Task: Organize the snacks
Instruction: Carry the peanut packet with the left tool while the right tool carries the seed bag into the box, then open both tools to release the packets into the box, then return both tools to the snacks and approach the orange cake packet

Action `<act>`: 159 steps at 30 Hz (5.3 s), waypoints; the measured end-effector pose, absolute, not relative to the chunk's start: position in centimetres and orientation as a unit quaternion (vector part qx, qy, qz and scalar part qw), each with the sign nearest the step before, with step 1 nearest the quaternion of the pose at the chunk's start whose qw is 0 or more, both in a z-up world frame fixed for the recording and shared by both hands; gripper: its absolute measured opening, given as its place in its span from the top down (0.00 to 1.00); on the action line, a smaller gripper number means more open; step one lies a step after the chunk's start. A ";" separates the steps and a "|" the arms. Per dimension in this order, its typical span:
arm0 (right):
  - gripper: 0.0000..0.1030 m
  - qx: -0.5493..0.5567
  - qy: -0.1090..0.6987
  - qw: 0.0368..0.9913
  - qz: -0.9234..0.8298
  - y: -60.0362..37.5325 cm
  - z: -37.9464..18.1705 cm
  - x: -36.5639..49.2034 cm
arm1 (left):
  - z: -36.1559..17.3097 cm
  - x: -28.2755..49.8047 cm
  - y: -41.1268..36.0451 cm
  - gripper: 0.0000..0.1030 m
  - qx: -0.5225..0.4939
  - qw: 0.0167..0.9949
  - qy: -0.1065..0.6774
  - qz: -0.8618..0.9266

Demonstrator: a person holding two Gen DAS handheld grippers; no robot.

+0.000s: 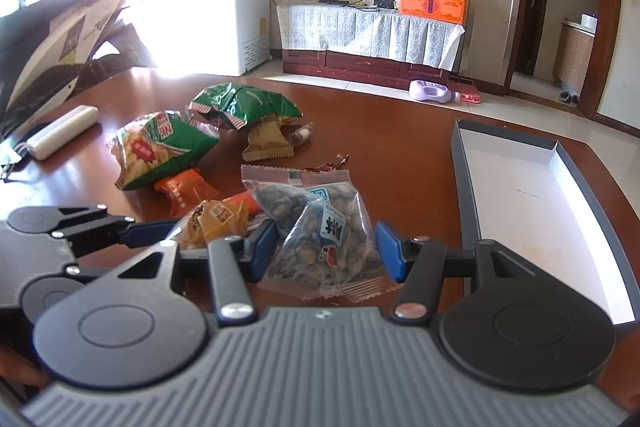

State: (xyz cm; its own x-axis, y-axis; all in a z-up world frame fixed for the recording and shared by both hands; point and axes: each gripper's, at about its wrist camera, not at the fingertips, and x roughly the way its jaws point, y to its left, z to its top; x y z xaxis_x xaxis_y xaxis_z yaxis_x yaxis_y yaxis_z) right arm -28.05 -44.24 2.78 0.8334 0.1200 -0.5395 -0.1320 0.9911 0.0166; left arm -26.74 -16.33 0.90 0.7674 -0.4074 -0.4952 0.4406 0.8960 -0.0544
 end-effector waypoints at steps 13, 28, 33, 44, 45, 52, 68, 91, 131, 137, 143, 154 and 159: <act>0.44 0.000 0.261 0.964 0.059 -45.5 4.1 -28.9 | 2.3 -26.9 -17.9 0.61 0.018 0.942 0.244 -0.232; 0.44 0.035 0.227 0.973 0.010 -50.7 5.7 -31.2 | 5.5 -27.1 -23.7 0.61 0.044 0.940 0.218 -0.260; 0.44 0.051 0.222 0.974 -0.015 -52.9 5.7 -31.8 | 6.4 -27.0 -26.4 0.61 0.047 0.937 0.210 -0.273; 0.44 0.083 0.217 0.970 -0.073 -57.4 4.8 -32.0 | 7.1 -26.2 -32.3 0.61 0.051 0.929 0.199 -0.309; 0.44 0.083 0.218 0.969 -0.078 -57.7 4.7 -31.9 | 7.1 -26.1 -32.7 0.61 0.051 0.928 0.197 -0.311; 0.44 0.085 0.233 0.964 -0.093 -58.4 3.5 -30.6 | 6.9 -24.4 -34.9 0.61 0.052 0.925 0.192 -0.323; 0.44 0.079 0.291 0.945 -0.126 -60.7 0.2 -25.9 | 3.8 -18.3 -40.6 0.59 0.050 0.914 0.229 -0.332; 0.33 0.080 0.209 0.961 -0.164 -58.8 2.7 -27.8 | 6.6 -20.2 -35.5 0.12 0.031 0.946 0.179 -0.269; 0.36 0.041 0.316 0.948 0.020 -42.1 0.6 -22.2 | 0.6 -16.8 -12.5 0.55 0.070 0.936 0.313 -0.146; 0.34 -0.004 0.360 0.933 0.003 -39.3 -1.2 -21.2 | 0.9 -16.2 -12.0 0.55 0.047 0.934 0.324 -0.142; 0.27 -0.009 0.366 0.930 0.009 -37.5 -1.7 -20.1 | 1.0 -15.9 -12.1 0.54 0.033 0.932 0.329 -0.146; 0.18 0.000 0.362 0.930 0.056 -38.3 -2.0 -17.9 | 1.0 -15.4 -11.5 0.54 0.014 0.932 0.336 -0.138; 0.40 -0.009 0.352 0.931 0.099 -38.5 -1.7 -17.9 | 0.8 -15.3 -11.9 0.54 0.016 0.932 0.334 -0.137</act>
